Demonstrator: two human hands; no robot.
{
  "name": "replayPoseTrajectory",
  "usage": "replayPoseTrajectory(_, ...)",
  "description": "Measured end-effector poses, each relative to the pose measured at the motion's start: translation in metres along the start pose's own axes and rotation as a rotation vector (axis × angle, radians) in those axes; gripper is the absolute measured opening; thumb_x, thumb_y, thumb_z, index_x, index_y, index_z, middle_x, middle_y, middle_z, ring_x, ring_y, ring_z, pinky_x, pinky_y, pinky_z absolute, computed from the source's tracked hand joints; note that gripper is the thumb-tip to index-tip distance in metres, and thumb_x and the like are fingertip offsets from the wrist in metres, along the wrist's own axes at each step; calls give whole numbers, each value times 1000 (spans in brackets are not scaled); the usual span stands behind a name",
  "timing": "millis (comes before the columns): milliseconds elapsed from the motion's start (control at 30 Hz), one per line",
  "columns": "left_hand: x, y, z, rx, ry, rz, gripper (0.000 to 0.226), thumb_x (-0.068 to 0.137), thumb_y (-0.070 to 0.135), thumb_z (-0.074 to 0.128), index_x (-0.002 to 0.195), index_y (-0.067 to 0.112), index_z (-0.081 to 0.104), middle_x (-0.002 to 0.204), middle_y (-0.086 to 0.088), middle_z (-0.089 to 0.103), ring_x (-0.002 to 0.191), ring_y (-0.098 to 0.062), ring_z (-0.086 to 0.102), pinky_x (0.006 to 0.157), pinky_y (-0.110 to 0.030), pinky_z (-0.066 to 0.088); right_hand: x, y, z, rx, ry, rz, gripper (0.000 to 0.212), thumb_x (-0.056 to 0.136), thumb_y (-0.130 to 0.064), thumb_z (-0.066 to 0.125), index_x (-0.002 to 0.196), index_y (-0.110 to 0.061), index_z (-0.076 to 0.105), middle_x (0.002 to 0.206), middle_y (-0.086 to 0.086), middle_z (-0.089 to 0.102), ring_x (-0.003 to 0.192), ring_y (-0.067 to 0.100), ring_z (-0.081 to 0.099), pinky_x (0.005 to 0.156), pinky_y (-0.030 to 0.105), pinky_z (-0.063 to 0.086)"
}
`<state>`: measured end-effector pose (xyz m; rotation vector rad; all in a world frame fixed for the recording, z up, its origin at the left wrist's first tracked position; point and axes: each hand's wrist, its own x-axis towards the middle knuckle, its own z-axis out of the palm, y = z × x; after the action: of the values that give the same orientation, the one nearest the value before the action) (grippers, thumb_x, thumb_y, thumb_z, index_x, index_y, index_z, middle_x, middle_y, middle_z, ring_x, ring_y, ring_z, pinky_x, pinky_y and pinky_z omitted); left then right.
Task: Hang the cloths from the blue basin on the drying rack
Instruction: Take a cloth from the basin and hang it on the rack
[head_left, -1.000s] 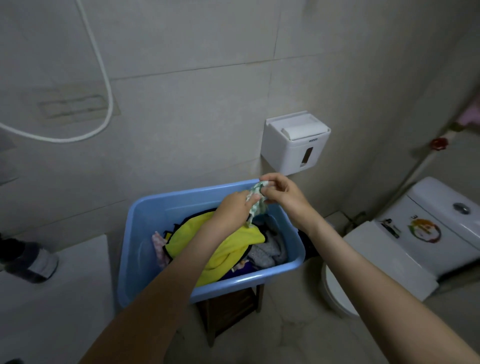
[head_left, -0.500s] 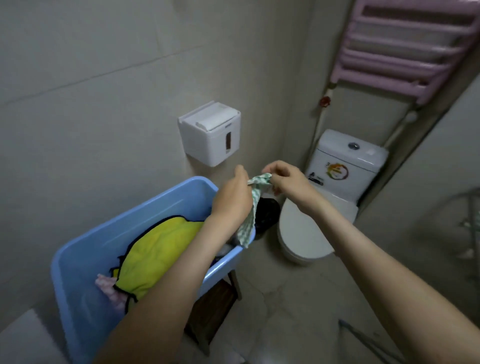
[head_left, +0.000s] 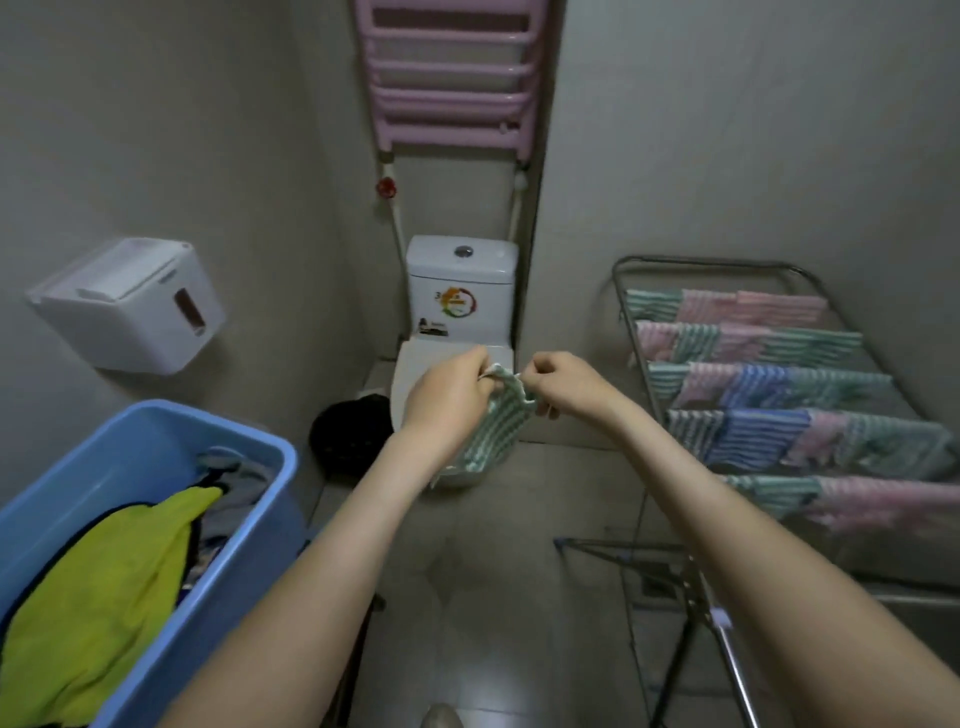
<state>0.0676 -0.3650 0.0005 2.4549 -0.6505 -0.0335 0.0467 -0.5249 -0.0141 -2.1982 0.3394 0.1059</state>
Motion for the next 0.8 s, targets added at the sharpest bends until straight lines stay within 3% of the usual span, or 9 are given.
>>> replayPoseTrajectory(133, -11, 43, 37, -4, -81, 55, 39, 94, 24, 51, 63, 21, 26, 61, -1, 41, 68, -30, 46, 56, -35, 27, -34, 49, -32, 78, 262, 142, 18, 86, -18, 47, 76, -7, 57, 65, 12, 62, 53, 23, 59, 48, 27, 47)
replayPoseTrajectory(233, -18, 74, 58, -62, -133, 78, 30, 92, 17, 48, 65, 21, 35, 69, -6, 56, 75, -32, 55, 60, -37, 38, -55, 88, -54, 205, 456, 237, 13, 87, -15, 49, 75, -14, 46, 66, 11, 61, 46, 21, 56, 43, 25, 44)
replayPoseTrajectory(367, -20, 111, 82, -131, -229, 127, 17, 90, 18, 51, 74, 22, 48, 76, -6, 65, 78, -28, 62, 70, -37, 49, -87, 132, -85, 474, 569, 325, 16, 93, -10, 45, 106, -16, 39, 63, 10, 55, 30, 13, 49, 42, 27, 44)
replayPoseTrajectory(467, -19, 144, 104, -181, -381, 198, 18, 92, 21, 54, 75, 21, 49, 69, -3, 64, 62, -17, 64, 59, -28, 45, -119, 157, -112, 537, 648, 352, 33, 91, -3, 33, 114, -25, 41, 57, 13, 54, 28, 10, 48, 34, 19, 38)
replayPoseTrajectory(567, -20, 172, 124, -217, -515, 283, 32, 93, 28, 57, 70, 20, 37, 61, 0, 55, 53, -13, 58, 49, -26, 35, -148, 179, -128, 549, 768, 374, 27, 91, 0, 35, 89, -13, 58, 47, 9, 51, 26, 8, 46, 30, 16, 33)
replayPoseTrajectory(667, -25, 190, 148, -284, -670, 337, 38, 93, 28, 58, 71, 18, 30, 63, -4, 51, 51, -14, 58, 47, -28, 35, -175, 199, -138, 485, 925, 396, 29, 85, -2, 42, 64, -15, 58, 38, 0, 50, 28, 9, 47, 33, 17, 34)
replayPoseTrajectory(733, -30, 200, 168, -340, -807, 333, 34, 93, 27, 58, 73, 18, 33, 66, -7, 56, 57, -20, 61, 50, -28, 38, -197, 212, -143, 414, 988, 435, 25, 81, -5, 44, 65, -13, 61, 44, 1, 55, 34, 12, 53, 43, 24, 42)
replayPoseTrajectory(800, -34, 202, 184, -386, -916, 298, 25, 94, 26, 58, 80, 15, 40, 65, -7, 59, 62, -22, 63, 54, -32, 42, -210, 222, -143, 316, 964, 490, 20, 80, -6, 45, 75, -10, 64, 61, 7, 64, 55, 20, 62, 59, 32, 49)
